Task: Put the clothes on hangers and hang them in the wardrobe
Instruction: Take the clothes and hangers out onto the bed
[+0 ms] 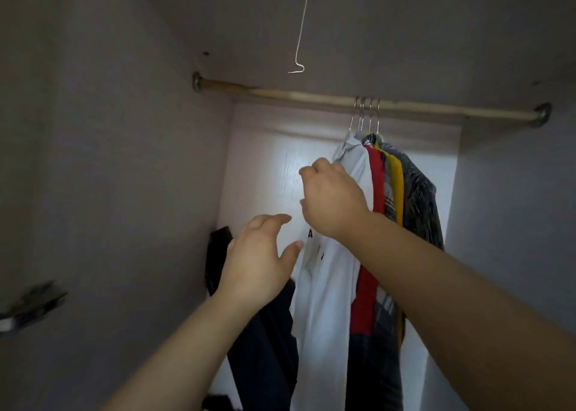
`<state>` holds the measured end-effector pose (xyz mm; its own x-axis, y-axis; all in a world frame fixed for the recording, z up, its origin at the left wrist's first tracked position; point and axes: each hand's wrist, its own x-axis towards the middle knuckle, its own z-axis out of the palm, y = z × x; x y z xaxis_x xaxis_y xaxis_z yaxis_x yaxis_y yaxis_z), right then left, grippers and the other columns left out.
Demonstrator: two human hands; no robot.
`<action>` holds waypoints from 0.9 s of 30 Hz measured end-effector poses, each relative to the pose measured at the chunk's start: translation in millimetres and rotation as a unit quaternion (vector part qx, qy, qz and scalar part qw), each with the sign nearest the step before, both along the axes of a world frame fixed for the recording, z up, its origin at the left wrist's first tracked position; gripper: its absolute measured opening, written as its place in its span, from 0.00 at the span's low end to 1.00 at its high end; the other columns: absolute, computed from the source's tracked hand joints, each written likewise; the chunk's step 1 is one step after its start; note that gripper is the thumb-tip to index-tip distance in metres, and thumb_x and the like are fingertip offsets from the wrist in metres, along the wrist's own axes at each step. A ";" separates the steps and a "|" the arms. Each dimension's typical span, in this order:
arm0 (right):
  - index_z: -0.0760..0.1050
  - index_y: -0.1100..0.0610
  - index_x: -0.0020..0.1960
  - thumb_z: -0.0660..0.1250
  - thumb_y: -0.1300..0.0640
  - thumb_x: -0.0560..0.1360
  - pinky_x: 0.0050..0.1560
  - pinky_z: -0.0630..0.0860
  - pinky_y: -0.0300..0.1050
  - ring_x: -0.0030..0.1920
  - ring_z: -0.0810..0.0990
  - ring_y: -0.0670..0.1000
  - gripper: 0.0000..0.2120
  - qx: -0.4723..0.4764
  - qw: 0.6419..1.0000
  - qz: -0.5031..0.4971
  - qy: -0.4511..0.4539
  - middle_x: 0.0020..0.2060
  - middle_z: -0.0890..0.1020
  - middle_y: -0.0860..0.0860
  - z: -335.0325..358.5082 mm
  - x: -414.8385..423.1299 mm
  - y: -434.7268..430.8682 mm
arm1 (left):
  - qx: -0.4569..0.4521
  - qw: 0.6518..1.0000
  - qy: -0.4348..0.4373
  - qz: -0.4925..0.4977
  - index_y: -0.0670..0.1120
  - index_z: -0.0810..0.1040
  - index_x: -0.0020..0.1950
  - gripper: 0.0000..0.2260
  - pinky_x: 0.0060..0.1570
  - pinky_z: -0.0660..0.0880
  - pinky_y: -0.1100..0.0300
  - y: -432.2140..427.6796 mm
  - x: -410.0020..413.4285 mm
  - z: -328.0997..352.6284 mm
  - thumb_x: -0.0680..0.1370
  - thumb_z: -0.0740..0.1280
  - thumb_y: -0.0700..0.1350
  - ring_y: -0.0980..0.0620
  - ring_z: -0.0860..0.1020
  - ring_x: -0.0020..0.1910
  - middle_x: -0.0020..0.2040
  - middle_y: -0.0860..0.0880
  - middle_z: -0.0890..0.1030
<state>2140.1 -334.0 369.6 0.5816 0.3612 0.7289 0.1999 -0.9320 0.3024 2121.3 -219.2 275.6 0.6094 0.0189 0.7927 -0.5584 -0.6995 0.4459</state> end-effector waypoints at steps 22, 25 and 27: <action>0.77 0.58 0.52 0.64 0.52 0.75 0.47 0.58 0.49 0.51 0.72 0.60 0.11 0.068 0.953 -0.156 -0.250 0.47 0.79 0.57 84.4 163.5 -108.4 | 0.035 0.995 -0.060 -0.077 0.56 0.66 0.68 0.20 0.66 0.59 0.66 -2.8 185.8 20.4 0.77 0.63 0.52 0.61 0.65 0.64 0.64 0.60 0.68; 0.77 0.59 0.51 0.63 0.53 0.76 0.47 0.63 0.50 0.48 0.73 0.60 0.10 0.069 0.954 -0.136 -0.259 0.45 0.78 0.58 91.9 173.6 -106.6 | 0.030 0.993 -0.078 -0.083 0.56 0.69 0.66 0.19 0.64 0.60 0.66 9.7 199.3 24.6 0.76 0.65 0.51 0.61 0.66 0.62 0.58 0.63 0.66; 0.77 0.58 0.55 0.61 0.53 0.77 0.47 0.64 0.50 0.49 0.74 0.61 0.12 0.066 0.953 -0.113 -0.274 0.48 0.78 0.58 97.5 177.1 -104.9 | 0.026 0.992 -0.088 -0.085 0.57 0.70 0.65 0.18 0.60 0.60 0.68 16.7 205.7 26.7 0.75 0.66 0.51 0.64 0.66 0.59 0.55 0.66 0.64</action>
<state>2317.1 -438.9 467.1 0.1515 0.1559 0.9761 -0.1640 -0.9698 0.1803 2327.0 -202.5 302.3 0.4515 -0.1163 0.8846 -0.7370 -0.6076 0.2963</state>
